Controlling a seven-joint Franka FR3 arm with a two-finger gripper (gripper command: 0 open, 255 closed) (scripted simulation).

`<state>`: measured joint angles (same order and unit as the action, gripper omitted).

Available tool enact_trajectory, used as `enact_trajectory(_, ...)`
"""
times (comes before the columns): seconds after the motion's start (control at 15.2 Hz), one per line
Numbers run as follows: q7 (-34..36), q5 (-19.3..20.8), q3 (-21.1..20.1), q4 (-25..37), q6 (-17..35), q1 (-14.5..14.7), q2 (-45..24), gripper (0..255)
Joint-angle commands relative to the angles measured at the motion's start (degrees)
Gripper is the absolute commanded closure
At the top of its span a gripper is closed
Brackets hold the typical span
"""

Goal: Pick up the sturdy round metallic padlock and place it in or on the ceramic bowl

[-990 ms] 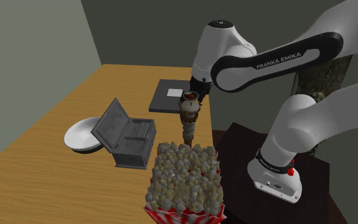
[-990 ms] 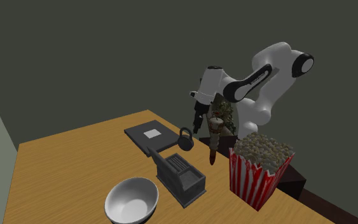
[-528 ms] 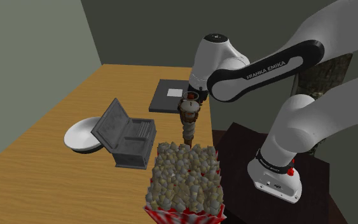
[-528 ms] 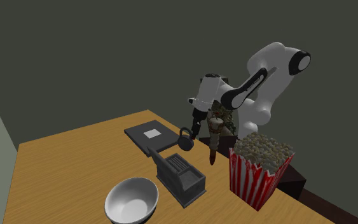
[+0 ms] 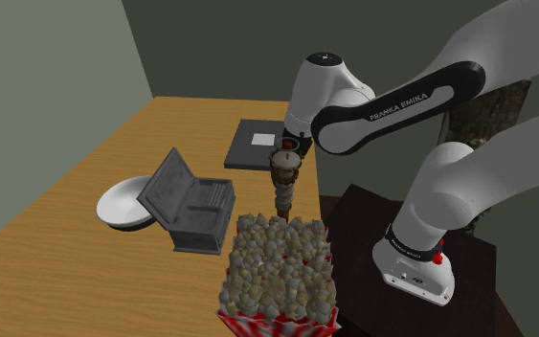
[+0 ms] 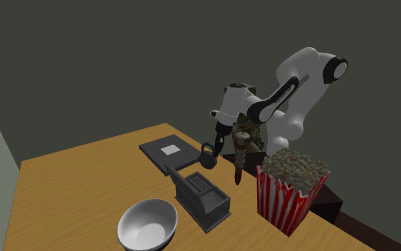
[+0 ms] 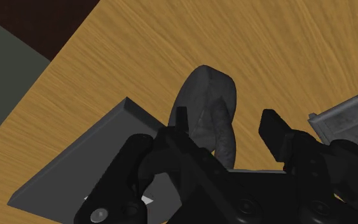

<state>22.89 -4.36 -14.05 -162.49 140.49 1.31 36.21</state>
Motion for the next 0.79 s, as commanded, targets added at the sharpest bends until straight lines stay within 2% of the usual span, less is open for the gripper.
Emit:
enact_trajectory(0.0,0.0,0.0,0.0,0.0,0.0,0.0,0.0,255)
enact_trajectory(0.53,0.0,0.0,0.0,0.0,0.0,0.0,0.0,255)
enact_trajectory(0.73,-0.3,0.0,0.4,1.5,-3.0,0.1,1.6,255)
